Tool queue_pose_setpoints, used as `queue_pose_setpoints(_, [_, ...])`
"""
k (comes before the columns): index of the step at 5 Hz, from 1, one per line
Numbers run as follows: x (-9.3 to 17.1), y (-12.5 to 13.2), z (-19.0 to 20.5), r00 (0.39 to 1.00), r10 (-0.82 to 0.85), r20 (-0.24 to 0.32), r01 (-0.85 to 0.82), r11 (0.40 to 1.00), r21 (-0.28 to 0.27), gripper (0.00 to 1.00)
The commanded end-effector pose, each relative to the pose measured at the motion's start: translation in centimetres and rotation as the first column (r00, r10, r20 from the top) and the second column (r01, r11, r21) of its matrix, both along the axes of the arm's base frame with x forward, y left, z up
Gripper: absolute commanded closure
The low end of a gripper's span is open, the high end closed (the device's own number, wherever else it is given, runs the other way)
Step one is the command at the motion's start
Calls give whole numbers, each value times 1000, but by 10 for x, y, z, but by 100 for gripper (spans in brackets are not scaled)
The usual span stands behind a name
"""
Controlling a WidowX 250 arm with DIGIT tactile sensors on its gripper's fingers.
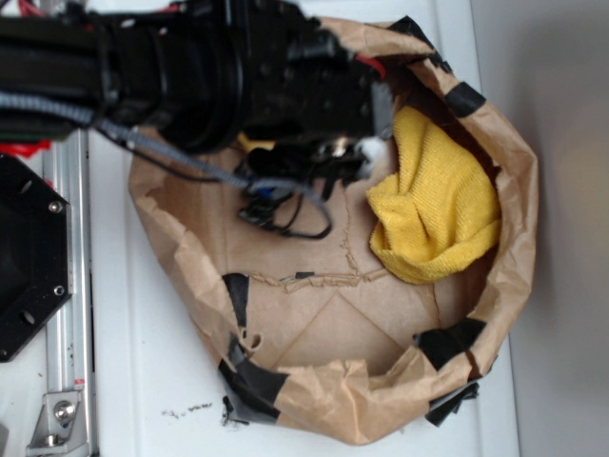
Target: Grab the green sponge.
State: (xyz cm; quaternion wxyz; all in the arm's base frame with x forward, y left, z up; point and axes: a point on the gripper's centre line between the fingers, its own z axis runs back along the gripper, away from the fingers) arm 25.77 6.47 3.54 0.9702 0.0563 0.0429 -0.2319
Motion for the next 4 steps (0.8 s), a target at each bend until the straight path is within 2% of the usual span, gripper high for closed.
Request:
queue_pose_setpoints(1, [25, -14, 61, 990, 88, 114, -81, 995, -64, 100])
queue_pose_setpoints(3, [19, -36, 75, 992, 84, 97, -74, 991, -109, 100])
queue_pose_setpoints(4, [9, -36, 76, 995, 19, 103, -5, 992, -129, 0])
